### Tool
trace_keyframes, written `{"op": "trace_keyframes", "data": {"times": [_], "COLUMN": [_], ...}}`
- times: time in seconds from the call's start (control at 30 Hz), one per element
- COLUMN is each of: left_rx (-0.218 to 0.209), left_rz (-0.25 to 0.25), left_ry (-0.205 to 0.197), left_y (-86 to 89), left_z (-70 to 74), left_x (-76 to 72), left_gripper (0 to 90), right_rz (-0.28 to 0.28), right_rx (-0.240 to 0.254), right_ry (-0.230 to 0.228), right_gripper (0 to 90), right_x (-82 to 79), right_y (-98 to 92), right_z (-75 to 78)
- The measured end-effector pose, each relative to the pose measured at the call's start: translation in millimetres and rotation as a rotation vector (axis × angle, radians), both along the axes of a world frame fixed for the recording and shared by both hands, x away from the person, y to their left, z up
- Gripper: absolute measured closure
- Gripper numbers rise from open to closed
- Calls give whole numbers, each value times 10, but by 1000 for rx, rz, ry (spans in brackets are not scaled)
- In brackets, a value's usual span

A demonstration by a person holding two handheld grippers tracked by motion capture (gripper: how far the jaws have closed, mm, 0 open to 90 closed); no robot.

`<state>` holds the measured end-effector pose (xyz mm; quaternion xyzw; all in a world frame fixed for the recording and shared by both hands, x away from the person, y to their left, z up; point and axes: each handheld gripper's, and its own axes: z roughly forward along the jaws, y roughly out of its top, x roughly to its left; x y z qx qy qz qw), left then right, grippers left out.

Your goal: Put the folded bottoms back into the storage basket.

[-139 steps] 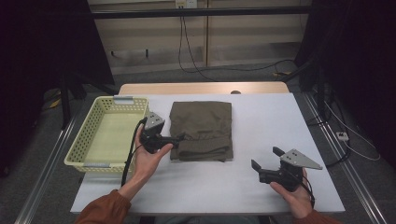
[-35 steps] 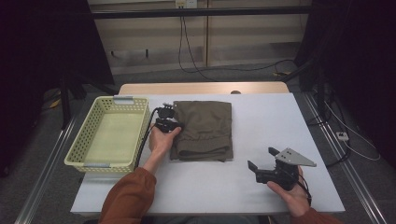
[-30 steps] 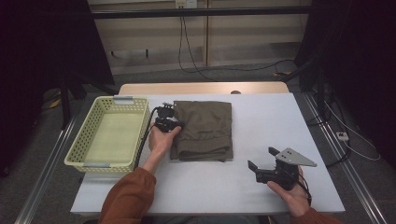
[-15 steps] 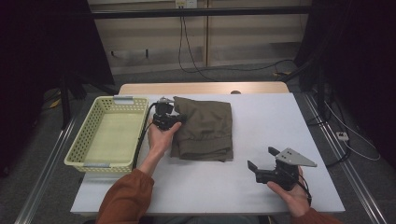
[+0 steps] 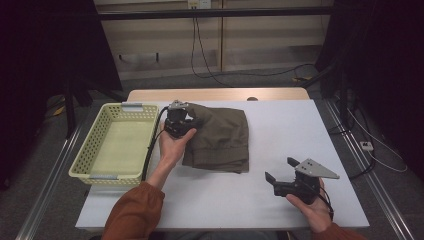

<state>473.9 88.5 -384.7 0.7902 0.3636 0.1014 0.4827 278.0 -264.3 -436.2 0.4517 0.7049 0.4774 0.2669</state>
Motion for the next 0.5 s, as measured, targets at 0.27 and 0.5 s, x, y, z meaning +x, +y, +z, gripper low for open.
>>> {"op": "trace_keyframes", "data": {"times": [0.27, 0.5], "left_rx": [-15, -43], "left_rz": [-19, -14], "left_ry": [-44, -93], "left_y": [17, 83], "left_z": [125, 240], "left_x": [-70, -117], "left_gripper": [867, 868], "right_rz": [0, -1], "right_rx": [4, 4], "right_ry": [2, -1], "right_gripper": [66, 65], "right_x": [3, 3], "right_y": [-2, 0], "right_z": [0, 3]}}
